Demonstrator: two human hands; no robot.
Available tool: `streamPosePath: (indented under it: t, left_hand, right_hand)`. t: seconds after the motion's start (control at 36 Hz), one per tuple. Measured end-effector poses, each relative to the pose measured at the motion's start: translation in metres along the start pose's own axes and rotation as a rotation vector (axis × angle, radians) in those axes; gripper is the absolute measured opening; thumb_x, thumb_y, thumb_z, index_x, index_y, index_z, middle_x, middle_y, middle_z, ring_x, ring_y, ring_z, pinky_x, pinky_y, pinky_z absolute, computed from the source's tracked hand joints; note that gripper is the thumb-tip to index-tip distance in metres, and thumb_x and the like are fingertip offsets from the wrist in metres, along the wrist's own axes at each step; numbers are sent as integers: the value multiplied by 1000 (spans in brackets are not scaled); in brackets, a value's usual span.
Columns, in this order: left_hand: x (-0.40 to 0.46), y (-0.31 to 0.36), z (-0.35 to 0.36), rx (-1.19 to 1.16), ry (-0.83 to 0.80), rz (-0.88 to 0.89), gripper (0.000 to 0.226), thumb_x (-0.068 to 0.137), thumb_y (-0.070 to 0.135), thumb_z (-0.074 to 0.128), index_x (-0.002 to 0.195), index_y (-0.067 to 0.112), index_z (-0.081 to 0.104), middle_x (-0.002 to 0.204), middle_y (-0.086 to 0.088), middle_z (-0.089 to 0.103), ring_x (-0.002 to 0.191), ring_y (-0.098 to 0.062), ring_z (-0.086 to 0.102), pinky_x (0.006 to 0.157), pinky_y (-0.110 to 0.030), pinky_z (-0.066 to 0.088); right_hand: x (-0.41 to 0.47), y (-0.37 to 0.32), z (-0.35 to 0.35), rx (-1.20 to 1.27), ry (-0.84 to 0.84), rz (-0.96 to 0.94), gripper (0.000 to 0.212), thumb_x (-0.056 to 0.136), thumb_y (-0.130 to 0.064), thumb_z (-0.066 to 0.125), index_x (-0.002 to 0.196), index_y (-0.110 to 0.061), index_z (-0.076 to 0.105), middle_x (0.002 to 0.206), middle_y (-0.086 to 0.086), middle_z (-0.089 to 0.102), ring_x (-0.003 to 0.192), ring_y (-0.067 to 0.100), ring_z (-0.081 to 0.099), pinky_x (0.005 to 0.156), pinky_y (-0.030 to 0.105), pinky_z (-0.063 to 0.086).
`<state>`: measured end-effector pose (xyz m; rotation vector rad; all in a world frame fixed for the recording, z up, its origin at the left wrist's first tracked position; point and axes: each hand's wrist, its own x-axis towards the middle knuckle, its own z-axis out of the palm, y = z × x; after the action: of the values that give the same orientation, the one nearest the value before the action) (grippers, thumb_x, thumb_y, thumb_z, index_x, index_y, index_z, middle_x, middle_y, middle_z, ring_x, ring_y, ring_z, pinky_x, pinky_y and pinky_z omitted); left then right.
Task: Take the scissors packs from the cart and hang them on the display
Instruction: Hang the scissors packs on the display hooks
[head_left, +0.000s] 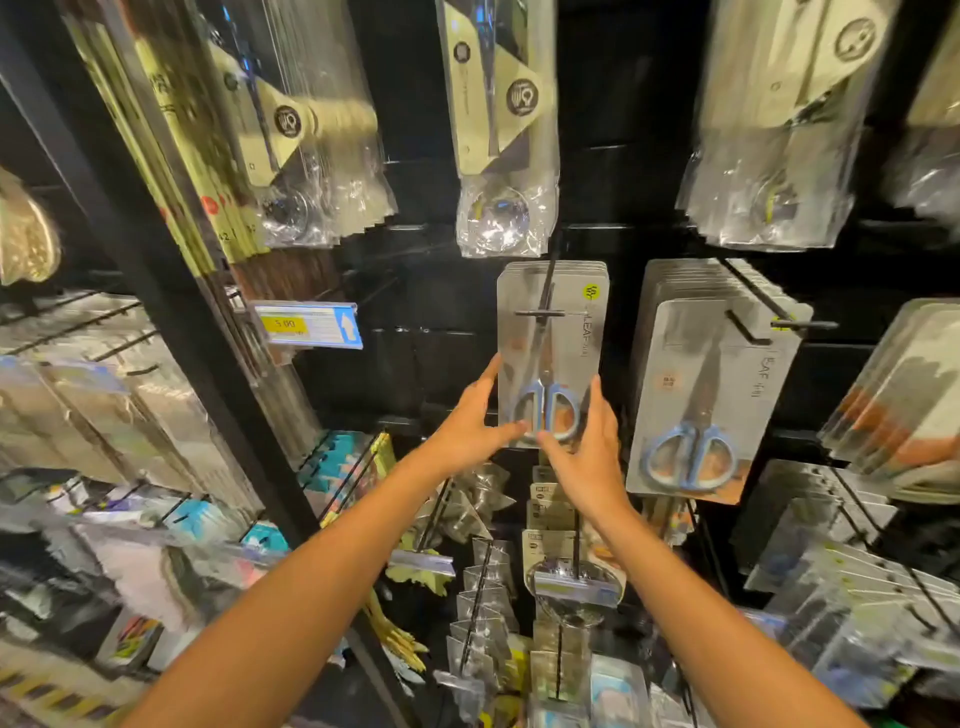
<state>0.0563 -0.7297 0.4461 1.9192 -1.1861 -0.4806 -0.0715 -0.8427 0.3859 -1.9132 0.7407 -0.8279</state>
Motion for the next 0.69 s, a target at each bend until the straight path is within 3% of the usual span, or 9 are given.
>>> streamPosePath:
  t: [0.08,0.17,0.22,0.33,0.44,0.5,0.58,0.61,0.69]
  left_hand:
    - [-24,-39,5,207,20,12,95,98,33,68,164,34,0,173,0,2,159,-18,3,129,-49,15]
    - [-62,-83,9,400,-6,40,86,100,40,62,164,32,5,173,0,0,158,-14,-1,129,-42,10]
    - [-99,-105,10,491,-24,28,83,98,49,56,165,30,11,172,1,4,157,-13,2,128,-44,14]
    - [-190,-155,7,656,13,76,73,96,40,67,159,20,36,167,-10,27,154,-30,27,120,-47,33]
    - [-294,-196,0,680,32,-179,64,103,62,36,160,34,29,162,-15,39,146,-46,39,109,-63,43]
    - [-346,-207,-7,671,36,-301,71,102,68,22,157,26,40,161,-15,40,147,-45,39,109,-60,45]
    - [-425,-230,-18,695,93,-392,68,105,63,24,146,18,53,157,-9,42,144,-33,41,109,-46,46]
    - [-452,-242,-19,682,111,-445,64,105,62,28,146,20,53,157,-7,43,144,-31,42,108,-47,48]
    - [-530,-270,-22,603,134,-680,69,98,71,36,159,41,26,164,-3,38,148,-31,41,112,-53,45]
  right_hand:
    - [-27,17,16,54,-27,0,88,95,-35,68,161,-34,10,167,-6,12,153,15,17,119,33,28]
    - [-57,37,34,-6,-225,-41,73,97,-36,65,158,-33,25,165,-9,19,151,7,21,119,27,26]
    - [-76,50,46,-95,-374,-37,65,99,-39,61,156,-35,30,164,-15,22,147,0,22,116,23,23]
    - [-114,63,75,-208,-628,-141,61,99,-41,60,154,-33,37,159,-16,33,147,8,32,118,27,31]
    - [-152,57,108,-328,-855,-290,59,100,-43,59,154,-31,38,157,-17,33,149,9,29,121,26,26]
    - [-174,47,126,-351,-972,-366,62,100,-44,58,156,-28,36,155,-20,29,149,5,26,123,22,21]
    - [-208,27,155,-427,-1112,-493,61,103,-43,53,158,-32,28,150,-25,21,141,-9,12,110,-3,-2]
    - [-220,21,166,-444,-1151,-526,61,104,-42,53,158,-33,26,151,-25,20,144,-7,12,112,-1,-1]
    - [-257,-2,203,-484,-1276,-526,62,104,-45,51,159,-30,26,163,-14,23,153,11,18,123,25,16]
